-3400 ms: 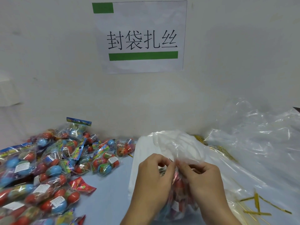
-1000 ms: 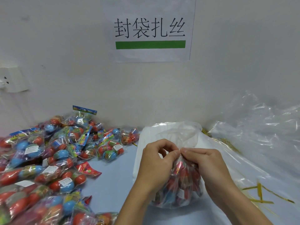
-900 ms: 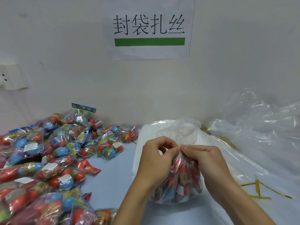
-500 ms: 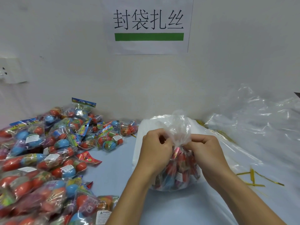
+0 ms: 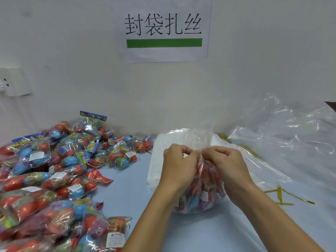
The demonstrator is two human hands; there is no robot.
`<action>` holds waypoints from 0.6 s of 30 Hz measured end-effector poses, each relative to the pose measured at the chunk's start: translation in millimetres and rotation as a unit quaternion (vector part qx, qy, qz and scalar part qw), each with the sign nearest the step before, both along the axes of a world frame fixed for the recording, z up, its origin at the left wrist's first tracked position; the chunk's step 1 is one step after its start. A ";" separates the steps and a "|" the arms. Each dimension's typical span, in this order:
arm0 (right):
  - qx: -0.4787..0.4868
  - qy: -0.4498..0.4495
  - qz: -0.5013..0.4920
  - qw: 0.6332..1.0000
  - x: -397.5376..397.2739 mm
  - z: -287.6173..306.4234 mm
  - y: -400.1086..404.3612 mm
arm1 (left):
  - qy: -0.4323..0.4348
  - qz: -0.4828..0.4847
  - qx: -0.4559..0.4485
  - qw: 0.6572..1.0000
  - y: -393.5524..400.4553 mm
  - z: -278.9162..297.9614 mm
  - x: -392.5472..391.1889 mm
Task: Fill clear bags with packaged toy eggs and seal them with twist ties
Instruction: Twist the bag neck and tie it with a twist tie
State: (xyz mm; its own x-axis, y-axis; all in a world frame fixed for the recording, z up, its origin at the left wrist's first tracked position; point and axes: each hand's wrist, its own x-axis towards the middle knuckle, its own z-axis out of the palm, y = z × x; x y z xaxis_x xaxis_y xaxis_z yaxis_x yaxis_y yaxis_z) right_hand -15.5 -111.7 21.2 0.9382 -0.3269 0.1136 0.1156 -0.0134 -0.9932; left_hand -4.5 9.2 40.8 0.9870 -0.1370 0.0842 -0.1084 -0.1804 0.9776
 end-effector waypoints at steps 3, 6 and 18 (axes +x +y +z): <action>0.041 -0.008 0.028 0.999 2.7 -3.0 0.3 | 0.033 0.021 -0.011 0.999 -0.9 -8.0 12.2; 0.057 -0.024 0.060 0.996 2.3 -3.7 -0.6 | 0.080 0.021 -0.017 0.996 -0.4 -10.3 17.3; 0.143 -0.008 0.074 0.987 4.9 -2.3 -5.9 | -0.090 0.016 -0.039 0.995 3.8 -19.7 21.4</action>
